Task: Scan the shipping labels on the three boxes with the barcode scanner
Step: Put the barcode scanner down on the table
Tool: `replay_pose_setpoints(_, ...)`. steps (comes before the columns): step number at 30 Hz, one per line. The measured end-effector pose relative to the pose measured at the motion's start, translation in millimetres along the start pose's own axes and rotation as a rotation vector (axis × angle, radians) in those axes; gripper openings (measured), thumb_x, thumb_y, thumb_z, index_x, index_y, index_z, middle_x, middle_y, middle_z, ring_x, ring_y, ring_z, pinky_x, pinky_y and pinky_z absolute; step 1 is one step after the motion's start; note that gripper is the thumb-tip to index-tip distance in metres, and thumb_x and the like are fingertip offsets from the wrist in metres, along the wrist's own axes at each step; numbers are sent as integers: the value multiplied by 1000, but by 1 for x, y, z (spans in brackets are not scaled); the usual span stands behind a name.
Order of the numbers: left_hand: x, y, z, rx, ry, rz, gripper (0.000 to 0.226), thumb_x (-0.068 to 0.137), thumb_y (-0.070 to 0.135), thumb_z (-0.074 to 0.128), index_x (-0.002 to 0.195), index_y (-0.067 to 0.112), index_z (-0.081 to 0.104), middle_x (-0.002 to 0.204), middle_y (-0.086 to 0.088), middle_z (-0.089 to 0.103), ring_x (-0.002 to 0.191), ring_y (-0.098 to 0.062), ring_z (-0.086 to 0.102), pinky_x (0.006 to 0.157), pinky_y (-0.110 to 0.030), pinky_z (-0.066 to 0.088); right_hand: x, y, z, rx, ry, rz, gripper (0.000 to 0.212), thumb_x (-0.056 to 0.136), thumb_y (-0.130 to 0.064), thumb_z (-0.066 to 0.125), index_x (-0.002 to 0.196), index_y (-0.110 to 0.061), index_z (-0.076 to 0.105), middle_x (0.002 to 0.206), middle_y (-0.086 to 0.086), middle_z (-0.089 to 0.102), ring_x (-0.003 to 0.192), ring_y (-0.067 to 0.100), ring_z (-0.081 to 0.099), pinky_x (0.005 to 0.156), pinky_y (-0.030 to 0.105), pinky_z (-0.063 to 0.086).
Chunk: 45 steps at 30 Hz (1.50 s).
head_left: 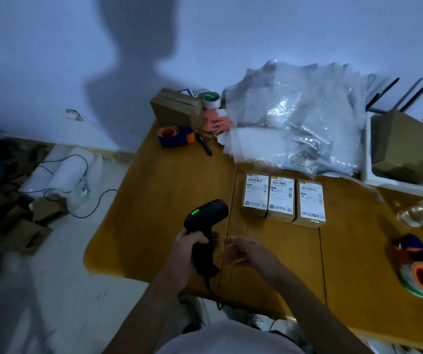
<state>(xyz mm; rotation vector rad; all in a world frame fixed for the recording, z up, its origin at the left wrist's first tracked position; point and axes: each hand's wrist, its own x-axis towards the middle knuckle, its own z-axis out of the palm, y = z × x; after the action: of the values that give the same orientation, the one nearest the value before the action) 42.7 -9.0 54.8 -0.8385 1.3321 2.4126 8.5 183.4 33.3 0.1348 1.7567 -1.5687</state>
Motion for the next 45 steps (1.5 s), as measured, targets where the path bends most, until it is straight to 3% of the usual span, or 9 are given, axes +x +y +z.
replay_pose_setpoints(4, 7, 12, -13, -101, -31, 57, 40, 89, 1, 52, 128, -9, 55, 109, -26, 66, 98, -35, 67, 89, -48, 55, 8, -8, 34, -139, -149, -42, 19, 100, -33, 59, 115, -29, 70, 108, -3, 75, 94, 9, 72, 81, 24, 57)
replay_pose_setpoints(7, 14, 17, -25, -117, 10, 46, 39, 95, 11, 54, 130, -5, 56, 112, -24, 68, 104, -34, 68, 98, -53, 52, 20, -9, 50, -230, -180, -75, 24, 100, -26, 60, 124, -25, 64, 111, -1, 73, 90, 8, 72, 75, 20, 56)
replay_pose_setpoints(13, 10, 12, -48, 504, 145, -48, 33, 94, 34, 61, 125, 23, 60, 119, -3, 67, 110, -23, 65, 101, -46, 51, 43, -6, 69, -275, -173, -2, 15, 102, -28, 57, 117, -24, 59, 104, 0, 70, 87, 15, 71, 80, 31, 58)
replay_pose_setpoints(16, 5, -1, -56, 651, 132, -63, 29, 97, 33, 57, 124, 24, 58, 115, 1, 67, 107, -20, 65, 96, -40, 53, 54, -3, 75, -272, -118, 58, 24, 104, -32, 54, 122, -17, 57, 107, 1, 69, 91, 19, 71, 85, 37, 58)
replay_pose_setpoints(21, 5, -24, -70, 682, 94, -93, 49, 87, 45, 66, 130, 24, 54, 121, 0, 65, 107, -19, 65, 92, -39, 55, 75, -7, 79, -92, -29, 170, 35, 103, -31, 56, 127, -6, 59, 113, 13, 70, 89, 23, 69, 70, 31, 57)
replay_pose_setpoints(26, 16, -30, -69, 671, 114, 31, 45, 93, 32, 67, 132, 22, 49, 116, -1, 68, 99, -15, 69, 83, -32, 58, 88, -6, 88, 45, 24, 204, 36, 101, -30, 60, 126, -5, 58, 111, 16, 68, 88, 28, 70, 86, 47, 62)
replay_pose_setpoints(31, 24, -23, -79, 805, 159, 91, 36, 98, 22, 56, 133, 21, 47, 104, -6, 71, 88, -19, 71, 74, -33, 59, 98, -12, 96, 65, 35, 202, 35, 102, -29, 58, 126, -4, 58, 107, 13, 68, 88, 27, 71, 90, 48, 61)
replay_pose_setpoints(38, 37, -11, -100, 926, 136, 40, 30, 98, 22, 58, 127, 21, 51, 96, -9, 73, 79, -23, 72, 67, -36, 58, 109, -12, 113, -32, 36, 221, 34, 104, -27, 55, 132, -8, 51, 123, 12, 65, 79, 20, 71, 64, 30, 57)
replay_pose_setpoints(45, 53, -15, -104, 958, 115, 60, 39, 96, 17, 57, 134, 20, 50, 105, 1, 67, 91, -17, 67, 77, -35, 59, 124, -14, 121, -129, 83, 267, 33, 105, -29, 51, 130, -7, 49, 105, 6, 62, 79, 21, 66, 58, 28, 52)
